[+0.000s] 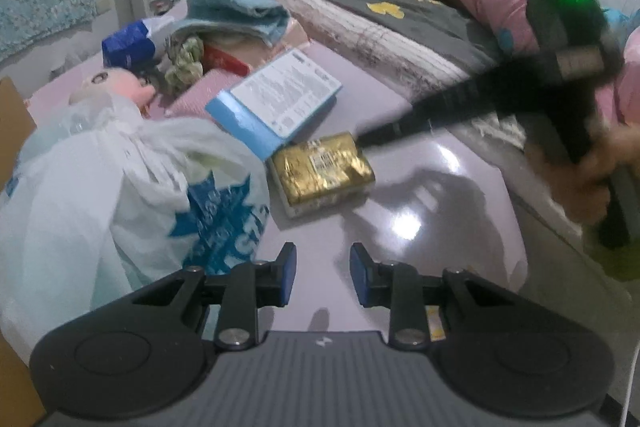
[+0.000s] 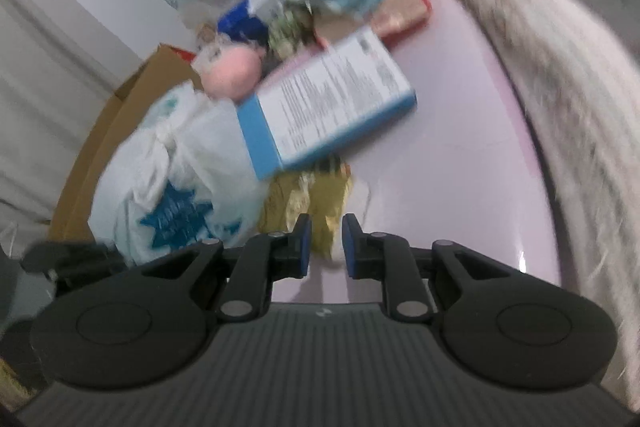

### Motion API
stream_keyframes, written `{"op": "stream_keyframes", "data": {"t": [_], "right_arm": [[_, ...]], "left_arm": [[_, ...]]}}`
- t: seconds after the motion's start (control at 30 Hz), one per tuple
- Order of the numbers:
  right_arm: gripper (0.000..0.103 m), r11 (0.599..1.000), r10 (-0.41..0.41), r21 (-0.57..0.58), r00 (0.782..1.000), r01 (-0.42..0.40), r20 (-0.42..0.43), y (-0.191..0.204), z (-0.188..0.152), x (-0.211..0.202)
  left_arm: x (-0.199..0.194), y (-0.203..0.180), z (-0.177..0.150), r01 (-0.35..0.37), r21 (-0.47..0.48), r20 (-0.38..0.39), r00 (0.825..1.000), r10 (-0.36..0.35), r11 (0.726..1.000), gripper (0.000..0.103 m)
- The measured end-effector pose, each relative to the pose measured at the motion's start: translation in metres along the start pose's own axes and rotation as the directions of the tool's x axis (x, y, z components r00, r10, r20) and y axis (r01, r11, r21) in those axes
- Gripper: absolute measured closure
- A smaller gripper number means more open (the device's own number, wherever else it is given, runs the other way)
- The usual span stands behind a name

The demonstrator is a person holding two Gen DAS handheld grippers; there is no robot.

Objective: Organize soft objects

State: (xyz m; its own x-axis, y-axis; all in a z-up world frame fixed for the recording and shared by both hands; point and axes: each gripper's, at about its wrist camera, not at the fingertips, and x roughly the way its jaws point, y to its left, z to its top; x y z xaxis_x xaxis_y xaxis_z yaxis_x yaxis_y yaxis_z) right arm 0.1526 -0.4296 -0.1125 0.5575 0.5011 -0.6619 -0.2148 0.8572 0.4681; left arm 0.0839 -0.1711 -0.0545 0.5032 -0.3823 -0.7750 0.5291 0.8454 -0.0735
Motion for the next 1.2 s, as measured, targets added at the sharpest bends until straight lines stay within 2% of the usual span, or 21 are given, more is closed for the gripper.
{"op": "stream_keyframes", "data": {"t": [0.1,0.23,0.3,0.47,0.53,0.67,0.8,0.97,1.03,1.2], "right_arm": [[0.086,1.0,0.011,-0.016,1.0,-0.01,0.029,0.0,0.019,0.012],[0.086,1.0,0.001,0.012,1.0,-0.001,-0.014,-0.01,0.03,0.044],[0.086,0.999,0.014,0.049,0.999,-0.011,-0.051,-0.013,0.023,0.05],[0.086,0.994,0.071,0.089,0.99,-0.06,-0.119,-0.009,-0.012,0.026],[0.086,0.991,0.1,0.108,0.985,-0.084,-0.143,-0.006,-0.026,0.016],[0.086,0.984,0.126,0.136,0.988,-0.112,-0.094,0.0,-0.033,-0.004],[0.086,0.978,0.124,0.176,0.991,-0.113,-0.051,-0.002,-0.03,0.003],[0.085,0.96,0.183,0.23,0.979,-0.16,-0.085,0.003,-0.034,0.023],[0.085,0.959,0.183,0.232,0.98,-0.16,-0.077,0.003,-0.038,0.018],[0.085,0.956,0.155,0.255,0.988,-0.148,-0.008,-0.007,-0.041,-0.013]], "left_arm": [[0.004,-0.003,-0.004,0.006,-0.015,0.001,1.0,-0.006,1.0,0.073],[0.009,-0.003,-0.01,0.023,-0.051,-0.01,1.0,-0.024,0.998,0.073],[0.011,-0.003,-0.013,0.034,-0.06,-0.018,0.999,-0.035,0.998,0.073],[0.015,0.002,-0.021,0.069,-0.091,-0.04,0.997,-0.073,0.993,0.069],[0.017,0.005,-0.023,0.093,-0.118,-0.054,0.994,-0.1,0.989,0.052],[0.017,0.009,-0.027,0.12,-0.156,-0.052,0.99,-0.13,0.98,0.046],[0.017,0.008,-0.024,0.089,-0.161,-0.049,0.994,-0.098,0.983,0.039],[0.022,0.007,-0.017,0.058,-0.174,-0.047,0.997,-0.067,0.983,0.028],[0.028,0.007,-0.013,0.048,-0.182,-0.052,0.997,-0.058,0.982,0.023],[0.045,0.007,-0.003,-0.013,-0.222,-0.097,0.995,-0.008,0.975,0.023]]}}
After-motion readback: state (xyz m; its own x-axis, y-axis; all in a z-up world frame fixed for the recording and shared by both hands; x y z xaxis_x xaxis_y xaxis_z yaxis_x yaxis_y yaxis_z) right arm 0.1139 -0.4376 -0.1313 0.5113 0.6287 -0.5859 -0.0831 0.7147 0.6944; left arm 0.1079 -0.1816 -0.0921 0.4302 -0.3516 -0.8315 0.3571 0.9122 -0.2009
